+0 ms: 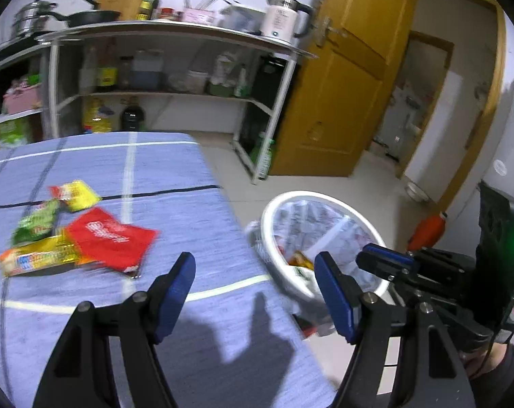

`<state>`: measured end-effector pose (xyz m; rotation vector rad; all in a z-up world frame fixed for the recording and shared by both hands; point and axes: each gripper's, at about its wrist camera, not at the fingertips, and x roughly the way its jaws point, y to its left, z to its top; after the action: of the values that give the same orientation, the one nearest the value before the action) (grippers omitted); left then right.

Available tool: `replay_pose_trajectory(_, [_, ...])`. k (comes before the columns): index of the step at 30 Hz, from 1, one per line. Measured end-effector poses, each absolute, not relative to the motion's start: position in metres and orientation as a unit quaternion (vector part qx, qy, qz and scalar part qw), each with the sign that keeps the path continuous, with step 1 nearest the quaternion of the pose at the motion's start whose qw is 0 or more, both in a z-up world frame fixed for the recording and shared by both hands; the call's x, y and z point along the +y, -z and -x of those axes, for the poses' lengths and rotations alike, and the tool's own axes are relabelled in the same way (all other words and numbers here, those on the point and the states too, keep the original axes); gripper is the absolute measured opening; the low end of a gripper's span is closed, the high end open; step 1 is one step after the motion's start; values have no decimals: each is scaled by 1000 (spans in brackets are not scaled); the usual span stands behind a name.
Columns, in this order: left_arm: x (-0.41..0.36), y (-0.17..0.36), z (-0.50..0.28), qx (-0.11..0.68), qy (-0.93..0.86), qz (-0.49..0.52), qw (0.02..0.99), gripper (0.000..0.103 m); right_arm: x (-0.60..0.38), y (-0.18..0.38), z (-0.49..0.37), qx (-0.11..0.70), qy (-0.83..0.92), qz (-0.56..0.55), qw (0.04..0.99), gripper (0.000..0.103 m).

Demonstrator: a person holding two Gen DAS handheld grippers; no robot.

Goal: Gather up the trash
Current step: 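Move both open tools back toward the remaining wrappers on the table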

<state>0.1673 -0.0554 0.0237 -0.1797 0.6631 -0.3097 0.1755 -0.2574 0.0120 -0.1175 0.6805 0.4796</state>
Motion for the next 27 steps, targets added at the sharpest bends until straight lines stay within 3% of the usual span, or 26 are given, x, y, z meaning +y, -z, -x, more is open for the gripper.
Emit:
replay_pose_trajectory(2, [-36, -24, -160, 317, 134, 93, 934, 74, -239, -15, -173, 323, -247, 72, 911, 16])
replay_pose_trajectory(5, [-11, -23, -152, 316, 111, 100, 937, 74, -217, -17, -173, 320, -268, 81, 905, 44])
replay_pose_trajectory(17, [86, -5, -145, 327, 32, 127, 936, 74, -132, -8, -191, 325, -330, 127, 877, 45])
replay_pose_trajectory(27, [118, 9, -181, 337, 24, 94, 936, 74, -86, 15, -220, 350, -348, 148, 857, 45])
